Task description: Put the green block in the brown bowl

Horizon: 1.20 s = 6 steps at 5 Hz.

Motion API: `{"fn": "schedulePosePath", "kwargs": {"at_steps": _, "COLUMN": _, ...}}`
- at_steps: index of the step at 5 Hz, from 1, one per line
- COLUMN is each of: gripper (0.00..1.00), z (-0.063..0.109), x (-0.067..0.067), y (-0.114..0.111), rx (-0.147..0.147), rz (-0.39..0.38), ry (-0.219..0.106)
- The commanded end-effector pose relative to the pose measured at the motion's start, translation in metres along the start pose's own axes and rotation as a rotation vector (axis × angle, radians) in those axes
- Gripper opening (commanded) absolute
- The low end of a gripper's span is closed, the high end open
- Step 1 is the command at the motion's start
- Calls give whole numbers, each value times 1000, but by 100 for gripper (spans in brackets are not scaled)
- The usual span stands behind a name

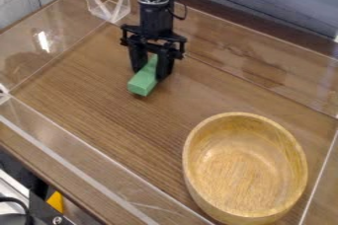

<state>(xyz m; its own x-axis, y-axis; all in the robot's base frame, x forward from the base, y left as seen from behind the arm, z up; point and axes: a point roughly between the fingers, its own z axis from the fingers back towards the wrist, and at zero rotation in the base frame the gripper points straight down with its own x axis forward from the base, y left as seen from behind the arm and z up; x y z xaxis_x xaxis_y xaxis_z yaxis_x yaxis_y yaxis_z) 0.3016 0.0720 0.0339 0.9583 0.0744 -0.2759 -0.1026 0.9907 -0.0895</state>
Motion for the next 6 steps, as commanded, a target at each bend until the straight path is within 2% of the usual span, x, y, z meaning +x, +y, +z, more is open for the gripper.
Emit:
{"fn": "schedulePosePath", "kwargs": {"at_steps": 1, "gripper": 0, "z": 41, "x": -2, "y": -4, "rx": 16, "rz": -13, "ry": -102}}
{"fn": "schedulePosePath", "kwargs": {"at_steps": 4, "gripper": 0, "z": 39, "x": -1, "y": -10, "rx": 40, "rz": -80, "ry": -108}}
{"fn": "schedulePosePath", "kwargs": {"at_steps": 5, "gripper": 0, "z": 51, "x": -16, "y": -29, "rx": 29, "rz": -99, "ry": -112}}
{"fn": "schedulePosePath", "kwargs": {"at_steps": 6, "gripper": 0, "z": 55, "x": -39, "y": -77, "rx": 16, "rz": -179, "ry": -107}}
